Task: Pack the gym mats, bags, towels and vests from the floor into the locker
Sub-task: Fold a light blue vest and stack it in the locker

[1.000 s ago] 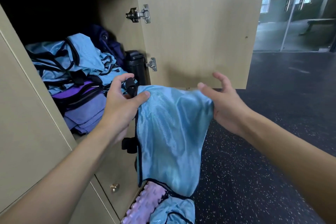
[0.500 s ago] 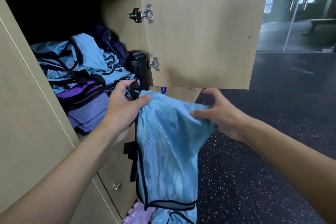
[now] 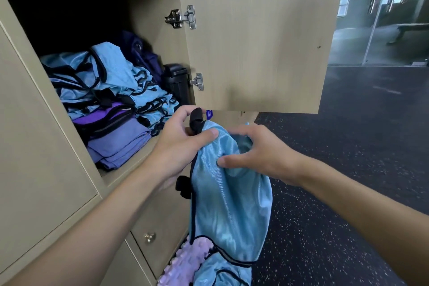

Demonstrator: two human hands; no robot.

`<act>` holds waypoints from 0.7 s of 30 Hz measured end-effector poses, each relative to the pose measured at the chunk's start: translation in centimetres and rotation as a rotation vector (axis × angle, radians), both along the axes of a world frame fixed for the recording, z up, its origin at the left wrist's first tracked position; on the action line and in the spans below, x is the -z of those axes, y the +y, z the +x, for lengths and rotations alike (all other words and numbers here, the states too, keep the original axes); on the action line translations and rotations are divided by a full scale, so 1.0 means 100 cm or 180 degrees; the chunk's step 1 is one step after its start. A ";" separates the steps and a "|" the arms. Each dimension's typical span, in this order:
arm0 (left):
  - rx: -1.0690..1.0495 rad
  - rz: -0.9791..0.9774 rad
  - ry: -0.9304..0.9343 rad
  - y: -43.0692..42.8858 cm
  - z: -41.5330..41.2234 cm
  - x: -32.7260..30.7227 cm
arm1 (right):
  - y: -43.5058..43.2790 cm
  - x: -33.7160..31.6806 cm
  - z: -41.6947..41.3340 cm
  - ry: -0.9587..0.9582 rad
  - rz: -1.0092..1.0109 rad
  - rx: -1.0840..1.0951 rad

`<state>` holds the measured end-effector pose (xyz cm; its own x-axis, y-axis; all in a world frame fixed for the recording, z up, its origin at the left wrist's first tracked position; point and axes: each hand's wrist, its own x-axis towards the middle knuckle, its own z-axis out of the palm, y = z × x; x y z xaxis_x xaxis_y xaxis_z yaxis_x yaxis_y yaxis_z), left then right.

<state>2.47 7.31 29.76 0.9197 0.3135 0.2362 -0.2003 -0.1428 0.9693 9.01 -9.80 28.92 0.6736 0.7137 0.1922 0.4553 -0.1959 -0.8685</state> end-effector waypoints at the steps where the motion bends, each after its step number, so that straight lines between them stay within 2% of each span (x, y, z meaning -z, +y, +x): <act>1: 0.0007 0.0004 -0.0005 -0.001 0.000 0.000 | 0.002 0.000 -0.001 -0.0153 0.0002 0.0098; 3: 0.0008 0.0013 0.0015 -0.003 -0.002 0.001 | 0.004 0.002 -0.001 -0.0380 0.0049 0.0379; 5: 0.0043 0.0102 0.0114 -0.004 -0.004 0.005 | 0.004 0.000 0.001 -0.0329 0.0255 0.0559; 7: 0.0151 0.0227 0.0188 -0.009 -0.008 0.012 | 0.002 0.000 0.007 -0.0114 0.0417 0.0749; 10: 0.0123 0.0250 -0.0026 -0.020 -0.009 0.018 | -0.003 -0.001 0.011 0.0137 0.0529 0.0795; 16: -0.0305 -0.0368 -0.0365 -0.007 0.001 0.008 | -0.013 0.005 0.022 0.1059 0.0396 0.0667; 21: -0.0437 -0.0348 -0.0249 0.009 -0.001 -0.002 | -0.018 0.012 0.030 0.0801 0.0244 0.1056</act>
<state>2.41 8.25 29.93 0.8467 0.4627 0.2629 -0.2615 -0.0686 0.9628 12.05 -11.56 27.74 0.8972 0.4402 0.0364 0.1502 -0.2266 -0.9623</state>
